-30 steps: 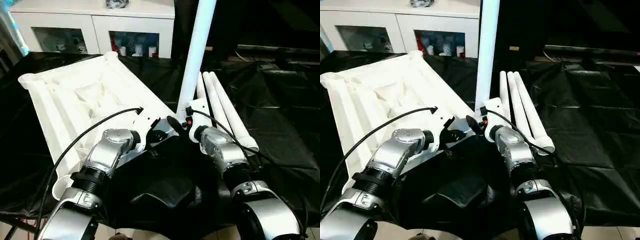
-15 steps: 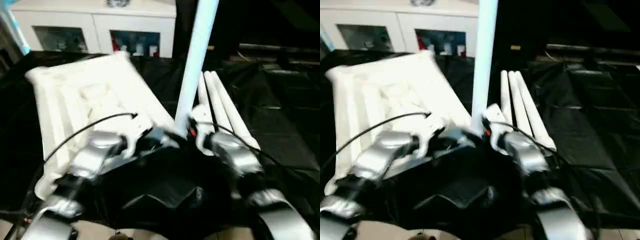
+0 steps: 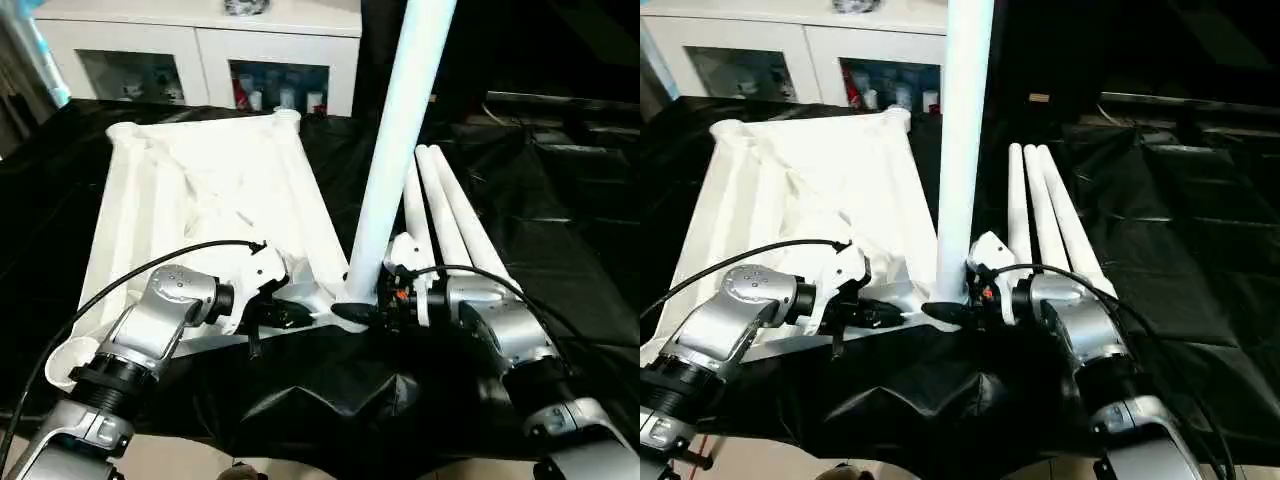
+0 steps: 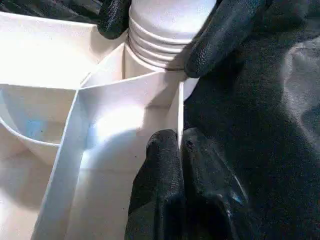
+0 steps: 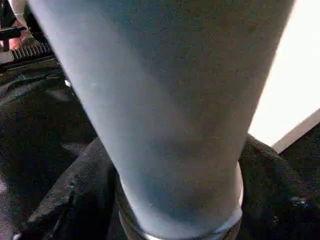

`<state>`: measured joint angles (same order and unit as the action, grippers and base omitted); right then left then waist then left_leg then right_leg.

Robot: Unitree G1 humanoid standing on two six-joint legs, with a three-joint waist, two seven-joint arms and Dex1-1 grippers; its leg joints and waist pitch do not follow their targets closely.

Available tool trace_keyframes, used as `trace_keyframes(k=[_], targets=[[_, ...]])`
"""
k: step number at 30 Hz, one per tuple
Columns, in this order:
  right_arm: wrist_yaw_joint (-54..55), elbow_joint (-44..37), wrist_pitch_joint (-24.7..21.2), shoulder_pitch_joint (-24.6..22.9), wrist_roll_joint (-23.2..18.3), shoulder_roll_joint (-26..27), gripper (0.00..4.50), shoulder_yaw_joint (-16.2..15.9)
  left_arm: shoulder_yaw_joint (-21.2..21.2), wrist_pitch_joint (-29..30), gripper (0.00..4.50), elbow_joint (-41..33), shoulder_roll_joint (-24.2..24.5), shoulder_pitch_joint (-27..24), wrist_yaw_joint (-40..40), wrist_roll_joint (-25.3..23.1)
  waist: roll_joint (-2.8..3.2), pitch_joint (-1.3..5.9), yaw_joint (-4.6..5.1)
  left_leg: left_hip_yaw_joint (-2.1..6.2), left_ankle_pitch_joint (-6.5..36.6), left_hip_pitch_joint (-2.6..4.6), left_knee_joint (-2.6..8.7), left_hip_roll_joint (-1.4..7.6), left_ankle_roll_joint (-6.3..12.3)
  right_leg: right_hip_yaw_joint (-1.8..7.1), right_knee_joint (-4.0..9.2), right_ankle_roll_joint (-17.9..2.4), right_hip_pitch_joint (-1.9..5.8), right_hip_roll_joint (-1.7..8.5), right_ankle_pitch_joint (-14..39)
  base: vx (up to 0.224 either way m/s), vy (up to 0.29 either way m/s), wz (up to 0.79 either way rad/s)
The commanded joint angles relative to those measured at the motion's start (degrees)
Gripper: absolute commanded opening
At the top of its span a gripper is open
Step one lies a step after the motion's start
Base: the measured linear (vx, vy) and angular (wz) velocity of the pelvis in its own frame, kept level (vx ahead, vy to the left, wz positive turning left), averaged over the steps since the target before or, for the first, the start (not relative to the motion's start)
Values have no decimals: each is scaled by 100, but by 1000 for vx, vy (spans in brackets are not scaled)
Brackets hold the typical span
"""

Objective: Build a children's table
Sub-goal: Rotate leg to tighten

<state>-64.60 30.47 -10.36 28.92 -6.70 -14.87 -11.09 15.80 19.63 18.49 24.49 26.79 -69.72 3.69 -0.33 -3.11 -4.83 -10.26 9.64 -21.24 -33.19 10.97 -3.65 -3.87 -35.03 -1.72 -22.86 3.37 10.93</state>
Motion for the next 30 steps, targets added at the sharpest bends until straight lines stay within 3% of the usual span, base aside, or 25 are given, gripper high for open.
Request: trace_keyframes(k=[1, 5, 9, 11, 13, 15, 16, 19, 22, 23, 24, 28, 30], targets=[[-119, -79, -131, -63, -3, 147, 286, -244, 147, -6, 0, -209, -206, 44, -65, 242, -20, 361, 14, 62, 1065, 85, 347, 249, 272, 304, 435, -1090, 280, 478, 1232, 0, 0, 0], [691, 300, -182, 37, 185, 433, 279, -88, -14, 53, 0, -15, -485, 193, 407, 197, -23, 346, 19, 70, 1157, 90, 353, 240, 181, 308, 467, -1004, 263, 488, 1519, 0, 0, 0], [1729, 834, -39, 250, 351, 704, 277, 120, -127, 122, 0, 191, -720, 353, 901, 75, -24, 334, 104, 100, 1442, 109, 375, 229, 5, 298, 510, -907, 252, 492, 1999, 0, 0, 0], [2635, 1299, -93, 484, 365, 998, 276, 373, -255, 296, 0, 444, -975, 558, 1526, -72, 17, 333, 159, 100, 1494, 117, 372, 223, -43, 306, 510, -933, 230, 487, 1965, 0, 0, 0], [3288, 1619, -41, 666, 331, 1273, 276, 601, -431, 469, 0, 692, -1248, 771, 2301, -211, 4, 338, 192, 91, 1546, 126, 351, 211, -58, 306, 532, -937, 221, 488, 2025, 0, 0, 0], [3660, 1833, -24, 791, 347, 1452, 276, 676, -640, 768, 0, 844, -1448, 941, 2959, -274, 3, 348, 183, 97, 1475, 112, 353, 219, -43, 303, 521, -943, 239, 489, 1921, 0, 0, 0], [3842, 1963, 42, 868, 381, 1543, 276, 683, -731, 846, 0, 874, -1541, 1000, 3196, -277, 30, 360, 191, 94, 1401, 103, 348, 215, -41, 304, 506, -979, 245, 477, 1727, 0, 0, 0], [3960, 2100, 148, 957, 380, 1655, 276, 719, -755, 865, 0, 803, -1609, 997, 3249, -272, 5, 398, 159, 86, 1131, 67, 332, 212, 100, 300, 448, -1051, 288, 480, 1169, 0, 0, 0], [3929, 2227, 202, 1029, 293, 1737, 345, 815, -693, 779, 0, 725, -1622, 949, 3139, -270, 8, 396, 157, 70, 993, 55, 323, 208, 220, 297, 428, -1156, 298, 475, 834, 0, 0, 0], [3900, 2240, 183, 1043, 248, 1745, 345, 856, -675, 751, 0, 712, -1622, 936, 3110, -265, -27, 391, 160, 66, 1003, 56, 328, 211, 238, 294, 435, -1154, 298, 472, 862, 0, 0, 0], [3908, 2298, 193, 1076, 227, 1763, 349, 898, -668, 744, 0, 713, -1634, 936, 3119, -265, -7, 383, 157, 69, 1055, 65, 331, 214, 242, 293, 439, -1151, 292, 480, 979, 0, 0, 0], [4131, 2281, 524, 1133, 372, 1601, 373, 922, -588, 765, 0, 599, -1712, 880, 3049, -201, -29, 358, 188, 76, 1297, 72, 344, 221, 161, 289, 487, -1047, 274, 491, 1480, 0, 0, 0], [4194, 2174, 553, 1106, 357, 1533, 373, 977, -575, 783, 0, 597, -1732, 876, 3051, -209, -23, 367, 189, 79, 1225, 68, 344, 223, 166, 295, 475, -1036, 278, 486, 1406, 0, 0, 0]])
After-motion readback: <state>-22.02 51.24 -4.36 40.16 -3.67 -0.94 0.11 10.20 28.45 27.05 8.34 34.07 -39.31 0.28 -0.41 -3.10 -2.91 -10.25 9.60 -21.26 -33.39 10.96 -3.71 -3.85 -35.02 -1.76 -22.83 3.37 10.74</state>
